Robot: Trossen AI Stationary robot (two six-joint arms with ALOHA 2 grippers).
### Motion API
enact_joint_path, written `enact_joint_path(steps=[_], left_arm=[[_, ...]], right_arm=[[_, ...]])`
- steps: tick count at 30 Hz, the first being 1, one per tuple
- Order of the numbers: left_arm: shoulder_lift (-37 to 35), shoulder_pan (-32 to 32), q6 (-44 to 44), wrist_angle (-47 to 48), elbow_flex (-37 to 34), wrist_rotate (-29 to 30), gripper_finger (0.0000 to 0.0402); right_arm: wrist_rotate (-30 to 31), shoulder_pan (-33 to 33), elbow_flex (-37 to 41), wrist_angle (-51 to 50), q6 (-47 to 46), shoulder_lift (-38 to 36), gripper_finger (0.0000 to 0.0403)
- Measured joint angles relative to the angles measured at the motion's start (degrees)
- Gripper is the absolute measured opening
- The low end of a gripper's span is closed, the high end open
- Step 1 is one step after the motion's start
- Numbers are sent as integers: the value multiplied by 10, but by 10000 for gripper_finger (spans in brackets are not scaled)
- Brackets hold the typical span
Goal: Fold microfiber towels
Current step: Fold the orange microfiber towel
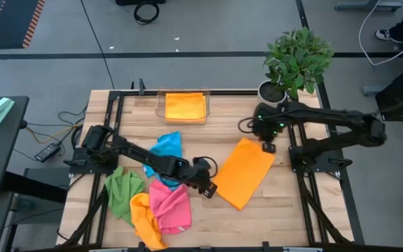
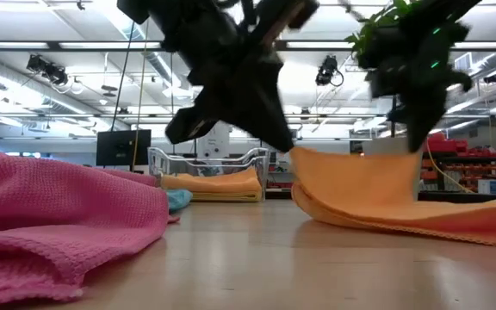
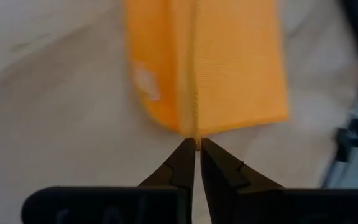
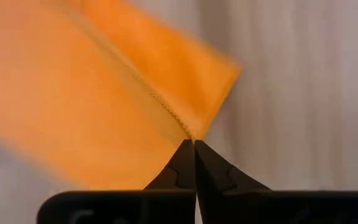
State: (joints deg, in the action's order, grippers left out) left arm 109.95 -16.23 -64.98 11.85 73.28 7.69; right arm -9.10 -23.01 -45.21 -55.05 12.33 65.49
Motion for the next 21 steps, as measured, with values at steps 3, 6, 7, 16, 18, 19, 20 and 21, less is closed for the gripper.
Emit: enact_joint_path(steps=[3, 6, 7, 16, 18, 19, 20, 21], left_arm=[[0, -6, 38, -40, 0, 0, 23], [0, -11, 68, -62, 0, 4, 12], [0, -12, 71, -64, 0, 5, 10], [38, -46, 61, -74, -1, 4, 20], [43, -50, 44, -71, 0, 13, 19], [43, -51, 24, -72, 0, 30, 18], [43, -50, 7, -75, 0, 54, 19], [43, -49, -6, -85, 0, 77, 21]], right_arm=[[-23, 24, 0, -91, -55, -47, 1], [-52, 55, 0, -155, -109, -78, 1], [-60, 65, 0, -166, -123, -86, 1], [-62, 160, 0, -176, -226, -100, 0], [-48, 173, 0, -169, -232, -98, 0], [-44, 176, 0, -166, -233, -96, 0], [-42, 178, 0, -162, -234, -96, 0], [-42, 179, 0, -159, -234, -94, 0]])
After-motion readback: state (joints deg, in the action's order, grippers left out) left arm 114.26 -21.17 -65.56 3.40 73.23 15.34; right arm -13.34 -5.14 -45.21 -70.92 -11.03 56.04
